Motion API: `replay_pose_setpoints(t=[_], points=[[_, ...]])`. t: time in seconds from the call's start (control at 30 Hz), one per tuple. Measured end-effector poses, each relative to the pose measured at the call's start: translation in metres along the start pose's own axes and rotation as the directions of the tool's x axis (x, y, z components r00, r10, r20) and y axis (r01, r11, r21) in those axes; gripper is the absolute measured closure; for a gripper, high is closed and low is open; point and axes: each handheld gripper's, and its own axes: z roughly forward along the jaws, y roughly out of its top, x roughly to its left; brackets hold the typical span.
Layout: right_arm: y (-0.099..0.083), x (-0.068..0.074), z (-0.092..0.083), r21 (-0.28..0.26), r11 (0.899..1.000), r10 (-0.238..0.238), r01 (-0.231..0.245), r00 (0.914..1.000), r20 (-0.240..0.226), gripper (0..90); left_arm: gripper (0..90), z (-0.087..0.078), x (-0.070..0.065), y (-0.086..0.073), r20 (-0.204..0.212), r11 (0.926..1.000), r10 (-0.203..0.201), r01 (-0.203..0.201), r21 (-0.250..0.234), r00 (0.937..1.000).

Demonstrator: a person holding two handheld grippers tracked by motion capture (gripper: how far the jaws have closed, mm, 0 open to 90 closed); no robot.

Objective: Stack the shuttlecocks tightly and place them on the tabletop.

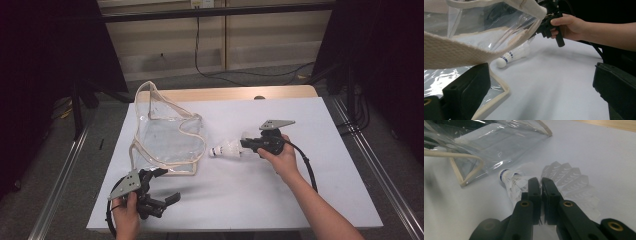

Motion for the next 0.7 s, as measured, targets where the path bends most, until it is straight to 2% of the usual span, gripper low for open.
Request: replay_pose_setpoints(t=[0.2, 0.7], points=[[-0.004, -0.003, -0.005, 0.022, 1.000, 0.001, -0.002, 1.0000, 0.009, 82.9, 1.6, 0.000, 0.000, 0.000, 0.000, 1.0000, -0.002, 0.002, -0.004, 1.0000], [-0.012, -0.005, -0.011, 0.069, 0.997, -0.031, 0.029, 0.9993, 0.020, 79.8, 1.6, 0.000, 0.000, 0.000, -0.001, 1.0000, 0.001, -0.001, 0.000, 1.0000]])
